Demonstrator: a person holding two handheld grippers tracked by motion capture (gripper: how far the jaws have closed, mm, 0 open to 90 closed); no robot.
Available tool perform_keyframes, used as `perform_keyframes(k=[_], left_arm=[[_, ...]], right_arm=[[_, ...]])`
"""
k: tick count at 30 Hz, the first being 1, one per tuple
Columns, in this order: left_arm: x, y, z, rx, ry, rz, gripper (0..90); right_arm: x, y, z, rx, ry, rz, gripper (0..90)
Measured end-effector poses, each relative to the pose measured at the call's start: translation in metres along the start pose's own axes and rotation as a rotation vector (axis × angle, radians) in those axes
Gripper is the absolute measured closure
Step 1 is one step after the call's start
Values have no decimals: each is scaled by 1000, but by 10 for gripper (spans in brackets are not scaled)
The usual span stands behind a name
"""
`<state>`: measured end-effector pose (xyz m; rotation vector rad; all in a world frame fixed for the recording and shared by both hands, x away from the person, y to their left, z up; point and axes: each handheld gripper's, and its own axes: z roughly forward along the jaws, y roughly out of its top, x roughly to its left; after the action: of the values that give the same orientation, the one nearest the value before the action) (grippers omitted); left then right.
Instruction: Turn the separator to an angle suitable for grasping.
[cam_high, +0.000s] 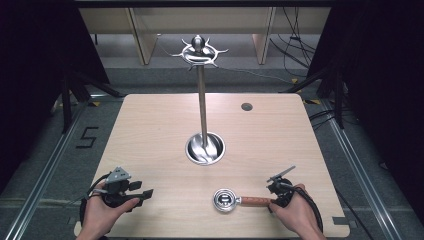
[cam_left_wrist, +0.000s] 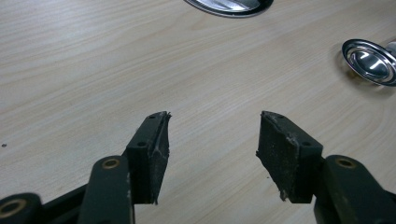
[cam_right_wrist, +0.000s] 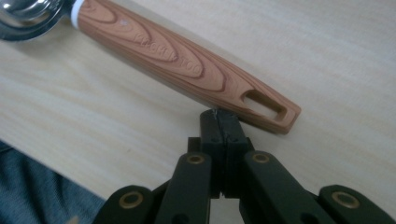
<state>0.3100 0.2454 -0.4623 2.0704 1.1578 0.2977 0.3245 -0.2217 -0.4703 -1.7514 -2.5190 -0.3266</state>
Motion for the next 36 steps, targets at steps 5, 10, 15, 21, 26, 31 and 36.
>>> perform_keyframes(k=[5,10,15,21,26,31,36], left_arm=[[0,0,1,3,-13,3,427],[-2,0,3,-25,-8,-28,427],[0,-1,1,-1,-15,-2,428],[0,-1,2,-2,-16,-9,430],[1,-1,2,2,-15,-7,430],[-1,0,3,3,-5,-5,429],[0,2,7,1,-16,-8,429]], right_arm=[[-2,17,0,-28,-9,52,900],[-8,38,2,-63,-26,28,900],[-13,66,7,-71,-49,9,900],[-11,95,11,-109,-73,2,900],[-6,109,16,-145,-54,-44,900],[-1,113,16,-162,-29,-28,835],[6,106,8,-185,-8,-2,657]])
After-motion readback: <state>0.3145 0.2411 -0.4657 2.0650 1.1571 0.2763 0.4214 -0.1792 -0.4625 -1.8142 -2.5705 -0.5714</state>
